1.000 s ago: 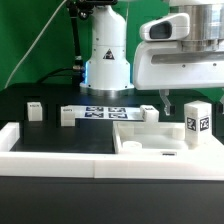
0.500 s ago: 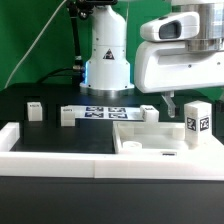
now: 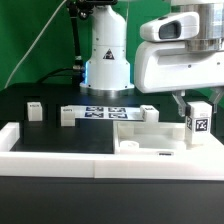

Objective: Assemble one leg

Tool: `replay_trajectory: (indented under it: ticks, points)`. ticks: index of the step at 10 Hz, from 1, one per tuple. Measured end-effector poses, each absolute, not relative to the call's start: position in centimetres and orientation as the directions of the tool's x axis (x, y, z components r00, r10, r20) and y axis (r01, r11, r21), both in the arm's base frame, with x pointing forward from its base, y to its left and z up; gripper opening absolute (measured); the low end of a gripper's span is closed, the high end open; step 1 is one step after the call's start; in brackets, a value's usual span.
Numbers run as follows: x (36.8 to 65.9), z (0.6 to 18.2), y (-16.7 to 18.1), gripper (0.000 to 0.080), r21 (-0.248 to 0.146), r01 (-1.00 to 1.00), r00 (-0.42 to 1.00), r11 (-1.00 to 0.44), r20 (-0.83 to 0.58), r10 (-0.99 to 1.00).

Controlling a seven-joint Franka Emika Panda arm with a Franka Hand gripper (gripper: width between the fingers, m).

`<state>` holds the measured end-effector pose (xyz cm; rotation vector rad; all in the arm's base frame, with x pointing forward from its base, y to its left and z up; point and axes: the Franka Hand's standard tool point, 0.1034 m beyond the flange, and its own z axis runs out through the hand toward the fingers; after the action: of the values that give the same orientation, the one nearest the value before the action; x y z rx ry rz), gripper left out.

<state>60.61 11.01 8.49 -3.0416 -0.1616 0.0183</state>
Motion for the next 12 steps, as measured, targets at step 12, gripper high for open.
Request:
replay_trajectory:
  ticks: [12]
  points:
    - [61.3,8.3,12.0,0.0291,-0.080,-0.961,0.270,-0.263,-0.091,-0.959]
